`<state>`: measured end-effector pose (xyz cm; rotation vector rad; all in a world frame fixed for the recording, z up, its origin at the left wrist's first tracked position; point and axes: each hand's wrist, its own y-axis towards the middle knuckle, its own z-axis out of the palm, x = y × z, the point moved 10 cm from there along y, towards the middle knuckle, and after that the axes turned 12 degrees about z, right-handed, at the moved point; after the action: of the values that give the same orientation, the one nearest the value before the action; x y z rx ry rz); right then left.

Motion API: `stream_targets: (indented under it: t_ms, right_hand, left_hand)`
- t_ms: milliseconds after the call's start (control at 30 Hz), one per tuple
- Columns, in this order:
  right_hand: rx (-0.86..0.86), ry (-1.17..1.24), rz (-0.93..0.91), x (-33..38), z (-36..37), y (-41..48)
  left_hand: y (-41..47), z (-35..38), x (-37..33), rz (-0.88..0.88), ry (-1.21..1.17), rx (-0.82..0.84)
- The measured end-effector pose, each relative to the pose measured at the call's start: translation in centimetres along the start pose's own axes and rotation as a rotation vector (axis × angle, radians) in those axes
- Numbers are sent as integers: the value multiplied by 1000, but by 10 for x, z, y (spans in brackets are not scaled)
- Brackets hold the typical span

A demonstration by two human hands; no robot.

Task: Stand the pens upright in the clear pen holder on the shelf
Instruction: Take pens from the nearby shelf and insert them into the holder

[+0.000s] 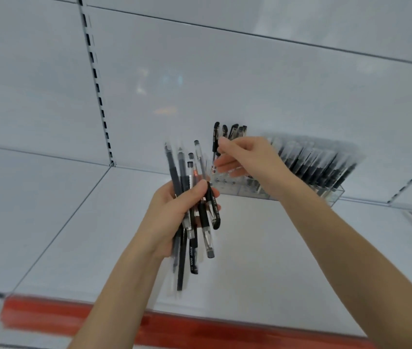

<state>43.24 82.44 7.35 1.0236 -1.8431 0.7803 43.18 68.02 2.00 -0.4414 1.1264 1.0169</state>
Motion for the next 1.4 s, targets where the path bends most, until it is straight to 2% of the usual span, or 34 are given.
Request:
stream_targets:
  t_ms: [100, 267, 333, 433, 567, 700, 867, 1000, 1067, 1200, 1400]
  right_hand:
    - [154, 67, 64, -6, 16, -8]
    - [-45, 109, -86, 2, -9, -28]
    - [-99, 20, -147, 1, -14, -44]
    - [-49, -214, -117, -14, 2, -64]
    - [-43, -250, -143, -24, 11, -73]
    - [-101, -119, -172, -20, -21, -69]
    - [-221, 240, -160, -12, -81, -42]
    - [-446, 81, -286, 21, -103, -23]
    - [-479, 17, -341, 35, -100, -13]
    - [-440, -174, -405, 52, -77, 9]
    - [-337, -333, -460, 55, -48, 25]
  left_hand:
    - [0, 14, 5, -15, 7, 52]
    - [2, 11, 13, -31, -77, -62]
    - [4, 2, 14, -16, -110, -150]
    - [7, -7, 14, 26, -128, -239]
    - [8, -7, 15, 59, -69, -259]
    - [8, -24, 12, 82, -34, -328]
    - [3, -39, 11, 74, -38, -382]
    - [0, -37, 11, 70, -28, -370]
    - [-1, -37, 9, 75, -24, -369]
    - [-4, -38, 7, 80, -25, -372]
    - [-5, -42, 7, 81, -16, -389]
